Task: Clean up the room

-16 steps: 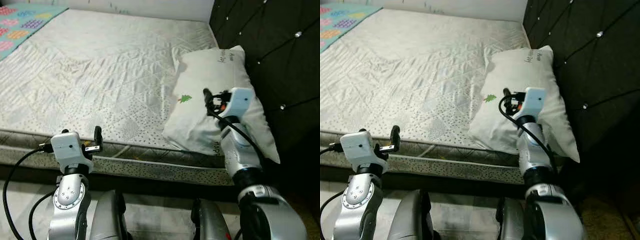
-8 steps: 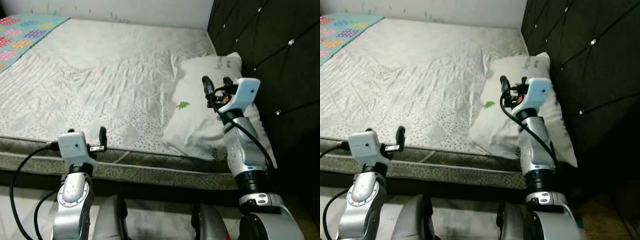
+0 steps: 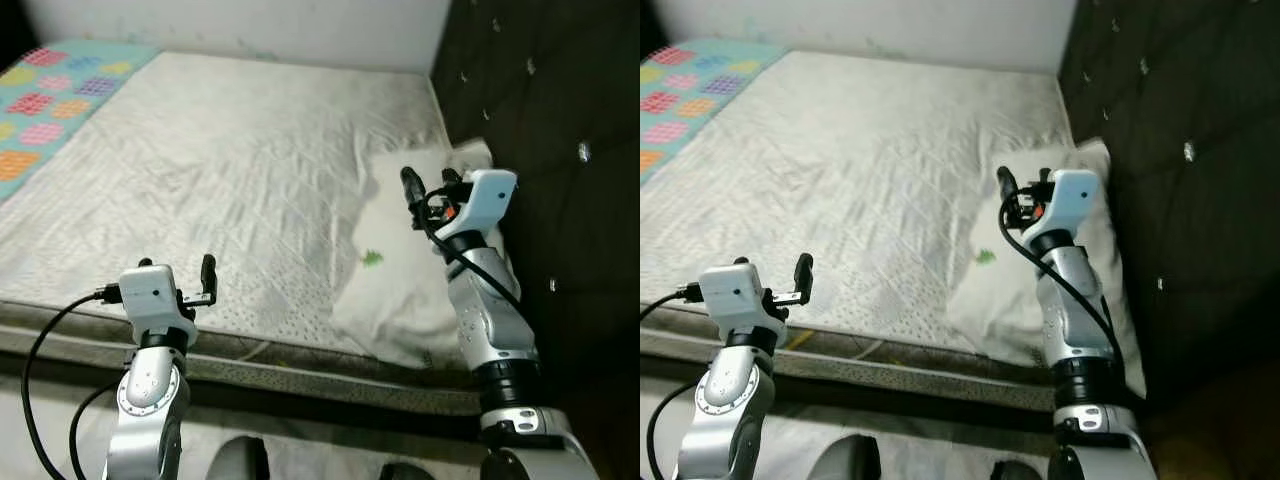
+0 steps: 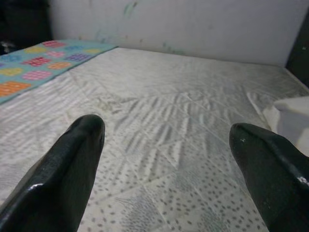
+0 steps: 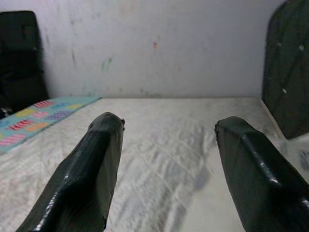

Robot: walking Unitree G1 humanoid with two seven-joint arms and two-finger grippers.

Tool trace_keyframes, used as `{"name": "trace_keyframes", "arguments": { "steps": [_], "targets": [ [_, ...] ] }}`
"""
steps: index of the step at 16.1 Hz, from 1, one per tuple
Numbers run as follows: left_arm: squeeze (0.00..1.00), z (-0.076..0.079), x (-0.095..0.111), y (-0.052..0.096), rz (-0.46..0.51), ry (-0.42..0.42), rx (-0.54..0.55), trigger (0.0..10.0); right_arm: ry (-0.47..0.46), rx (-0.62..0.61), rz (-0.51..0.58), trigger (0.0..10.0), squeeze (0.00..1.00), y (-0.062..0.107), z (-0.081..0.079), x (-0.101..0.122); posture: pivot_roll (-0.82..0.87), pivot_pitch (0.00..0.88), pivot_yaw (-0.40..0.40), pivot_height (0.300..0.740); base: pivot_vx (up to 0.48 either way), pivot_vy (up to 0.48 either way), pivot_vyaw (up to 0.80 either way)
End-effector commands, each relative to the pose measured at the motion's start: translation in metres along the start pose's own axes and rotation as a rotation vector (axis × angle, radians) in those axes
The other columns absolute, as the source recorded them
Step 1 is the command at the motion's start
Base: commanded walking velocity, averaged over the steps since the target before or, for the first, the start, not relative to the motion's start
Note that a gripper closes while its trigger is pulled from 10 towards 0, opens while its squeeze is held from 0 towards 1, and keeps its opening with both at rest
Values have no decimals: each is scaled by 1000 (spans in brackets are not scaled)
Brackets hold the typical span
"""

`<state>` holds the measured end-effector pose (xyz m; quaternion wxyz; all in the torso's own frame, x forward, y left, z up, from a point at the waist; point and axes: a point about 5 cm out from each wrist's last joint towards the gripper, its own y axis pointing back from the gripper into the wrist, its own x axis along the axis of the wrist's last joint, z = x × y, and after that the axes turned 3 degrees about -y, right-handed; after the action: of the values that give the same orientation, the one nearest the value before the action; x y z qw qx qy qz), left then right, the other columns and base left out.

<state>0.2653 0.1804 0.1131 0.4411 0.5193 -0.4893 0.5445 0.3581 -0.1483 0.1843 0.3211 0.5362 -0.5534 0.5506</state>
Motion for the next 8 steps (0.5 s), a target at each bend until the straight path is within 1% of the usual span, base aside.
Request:
{"name": "trace_keyframes", "arguments": {
  "steps": [1, 6, 8],
  "targets": [
    [0, 1, 0, 3, 0, -1, -7, 10000, 9, -3, -3, 10000, 0, 2, 0, 1, 19, 12, -18, 740, 0, 0, 0],
    [0, 3, 0, 6, -16, 8, -12, 10000, 13, -50, -62, 10000, 0, 18, 2, -12, 18, 35, -17, 740, 0, 0, 0],
    [0, 2, -1, 7, -19, 7, -12, 10000, 33, -81, -77, 10000, 0, 23, 4, -16, 17, 36, -18, 740, 0, 0, 0]
  ]
}}
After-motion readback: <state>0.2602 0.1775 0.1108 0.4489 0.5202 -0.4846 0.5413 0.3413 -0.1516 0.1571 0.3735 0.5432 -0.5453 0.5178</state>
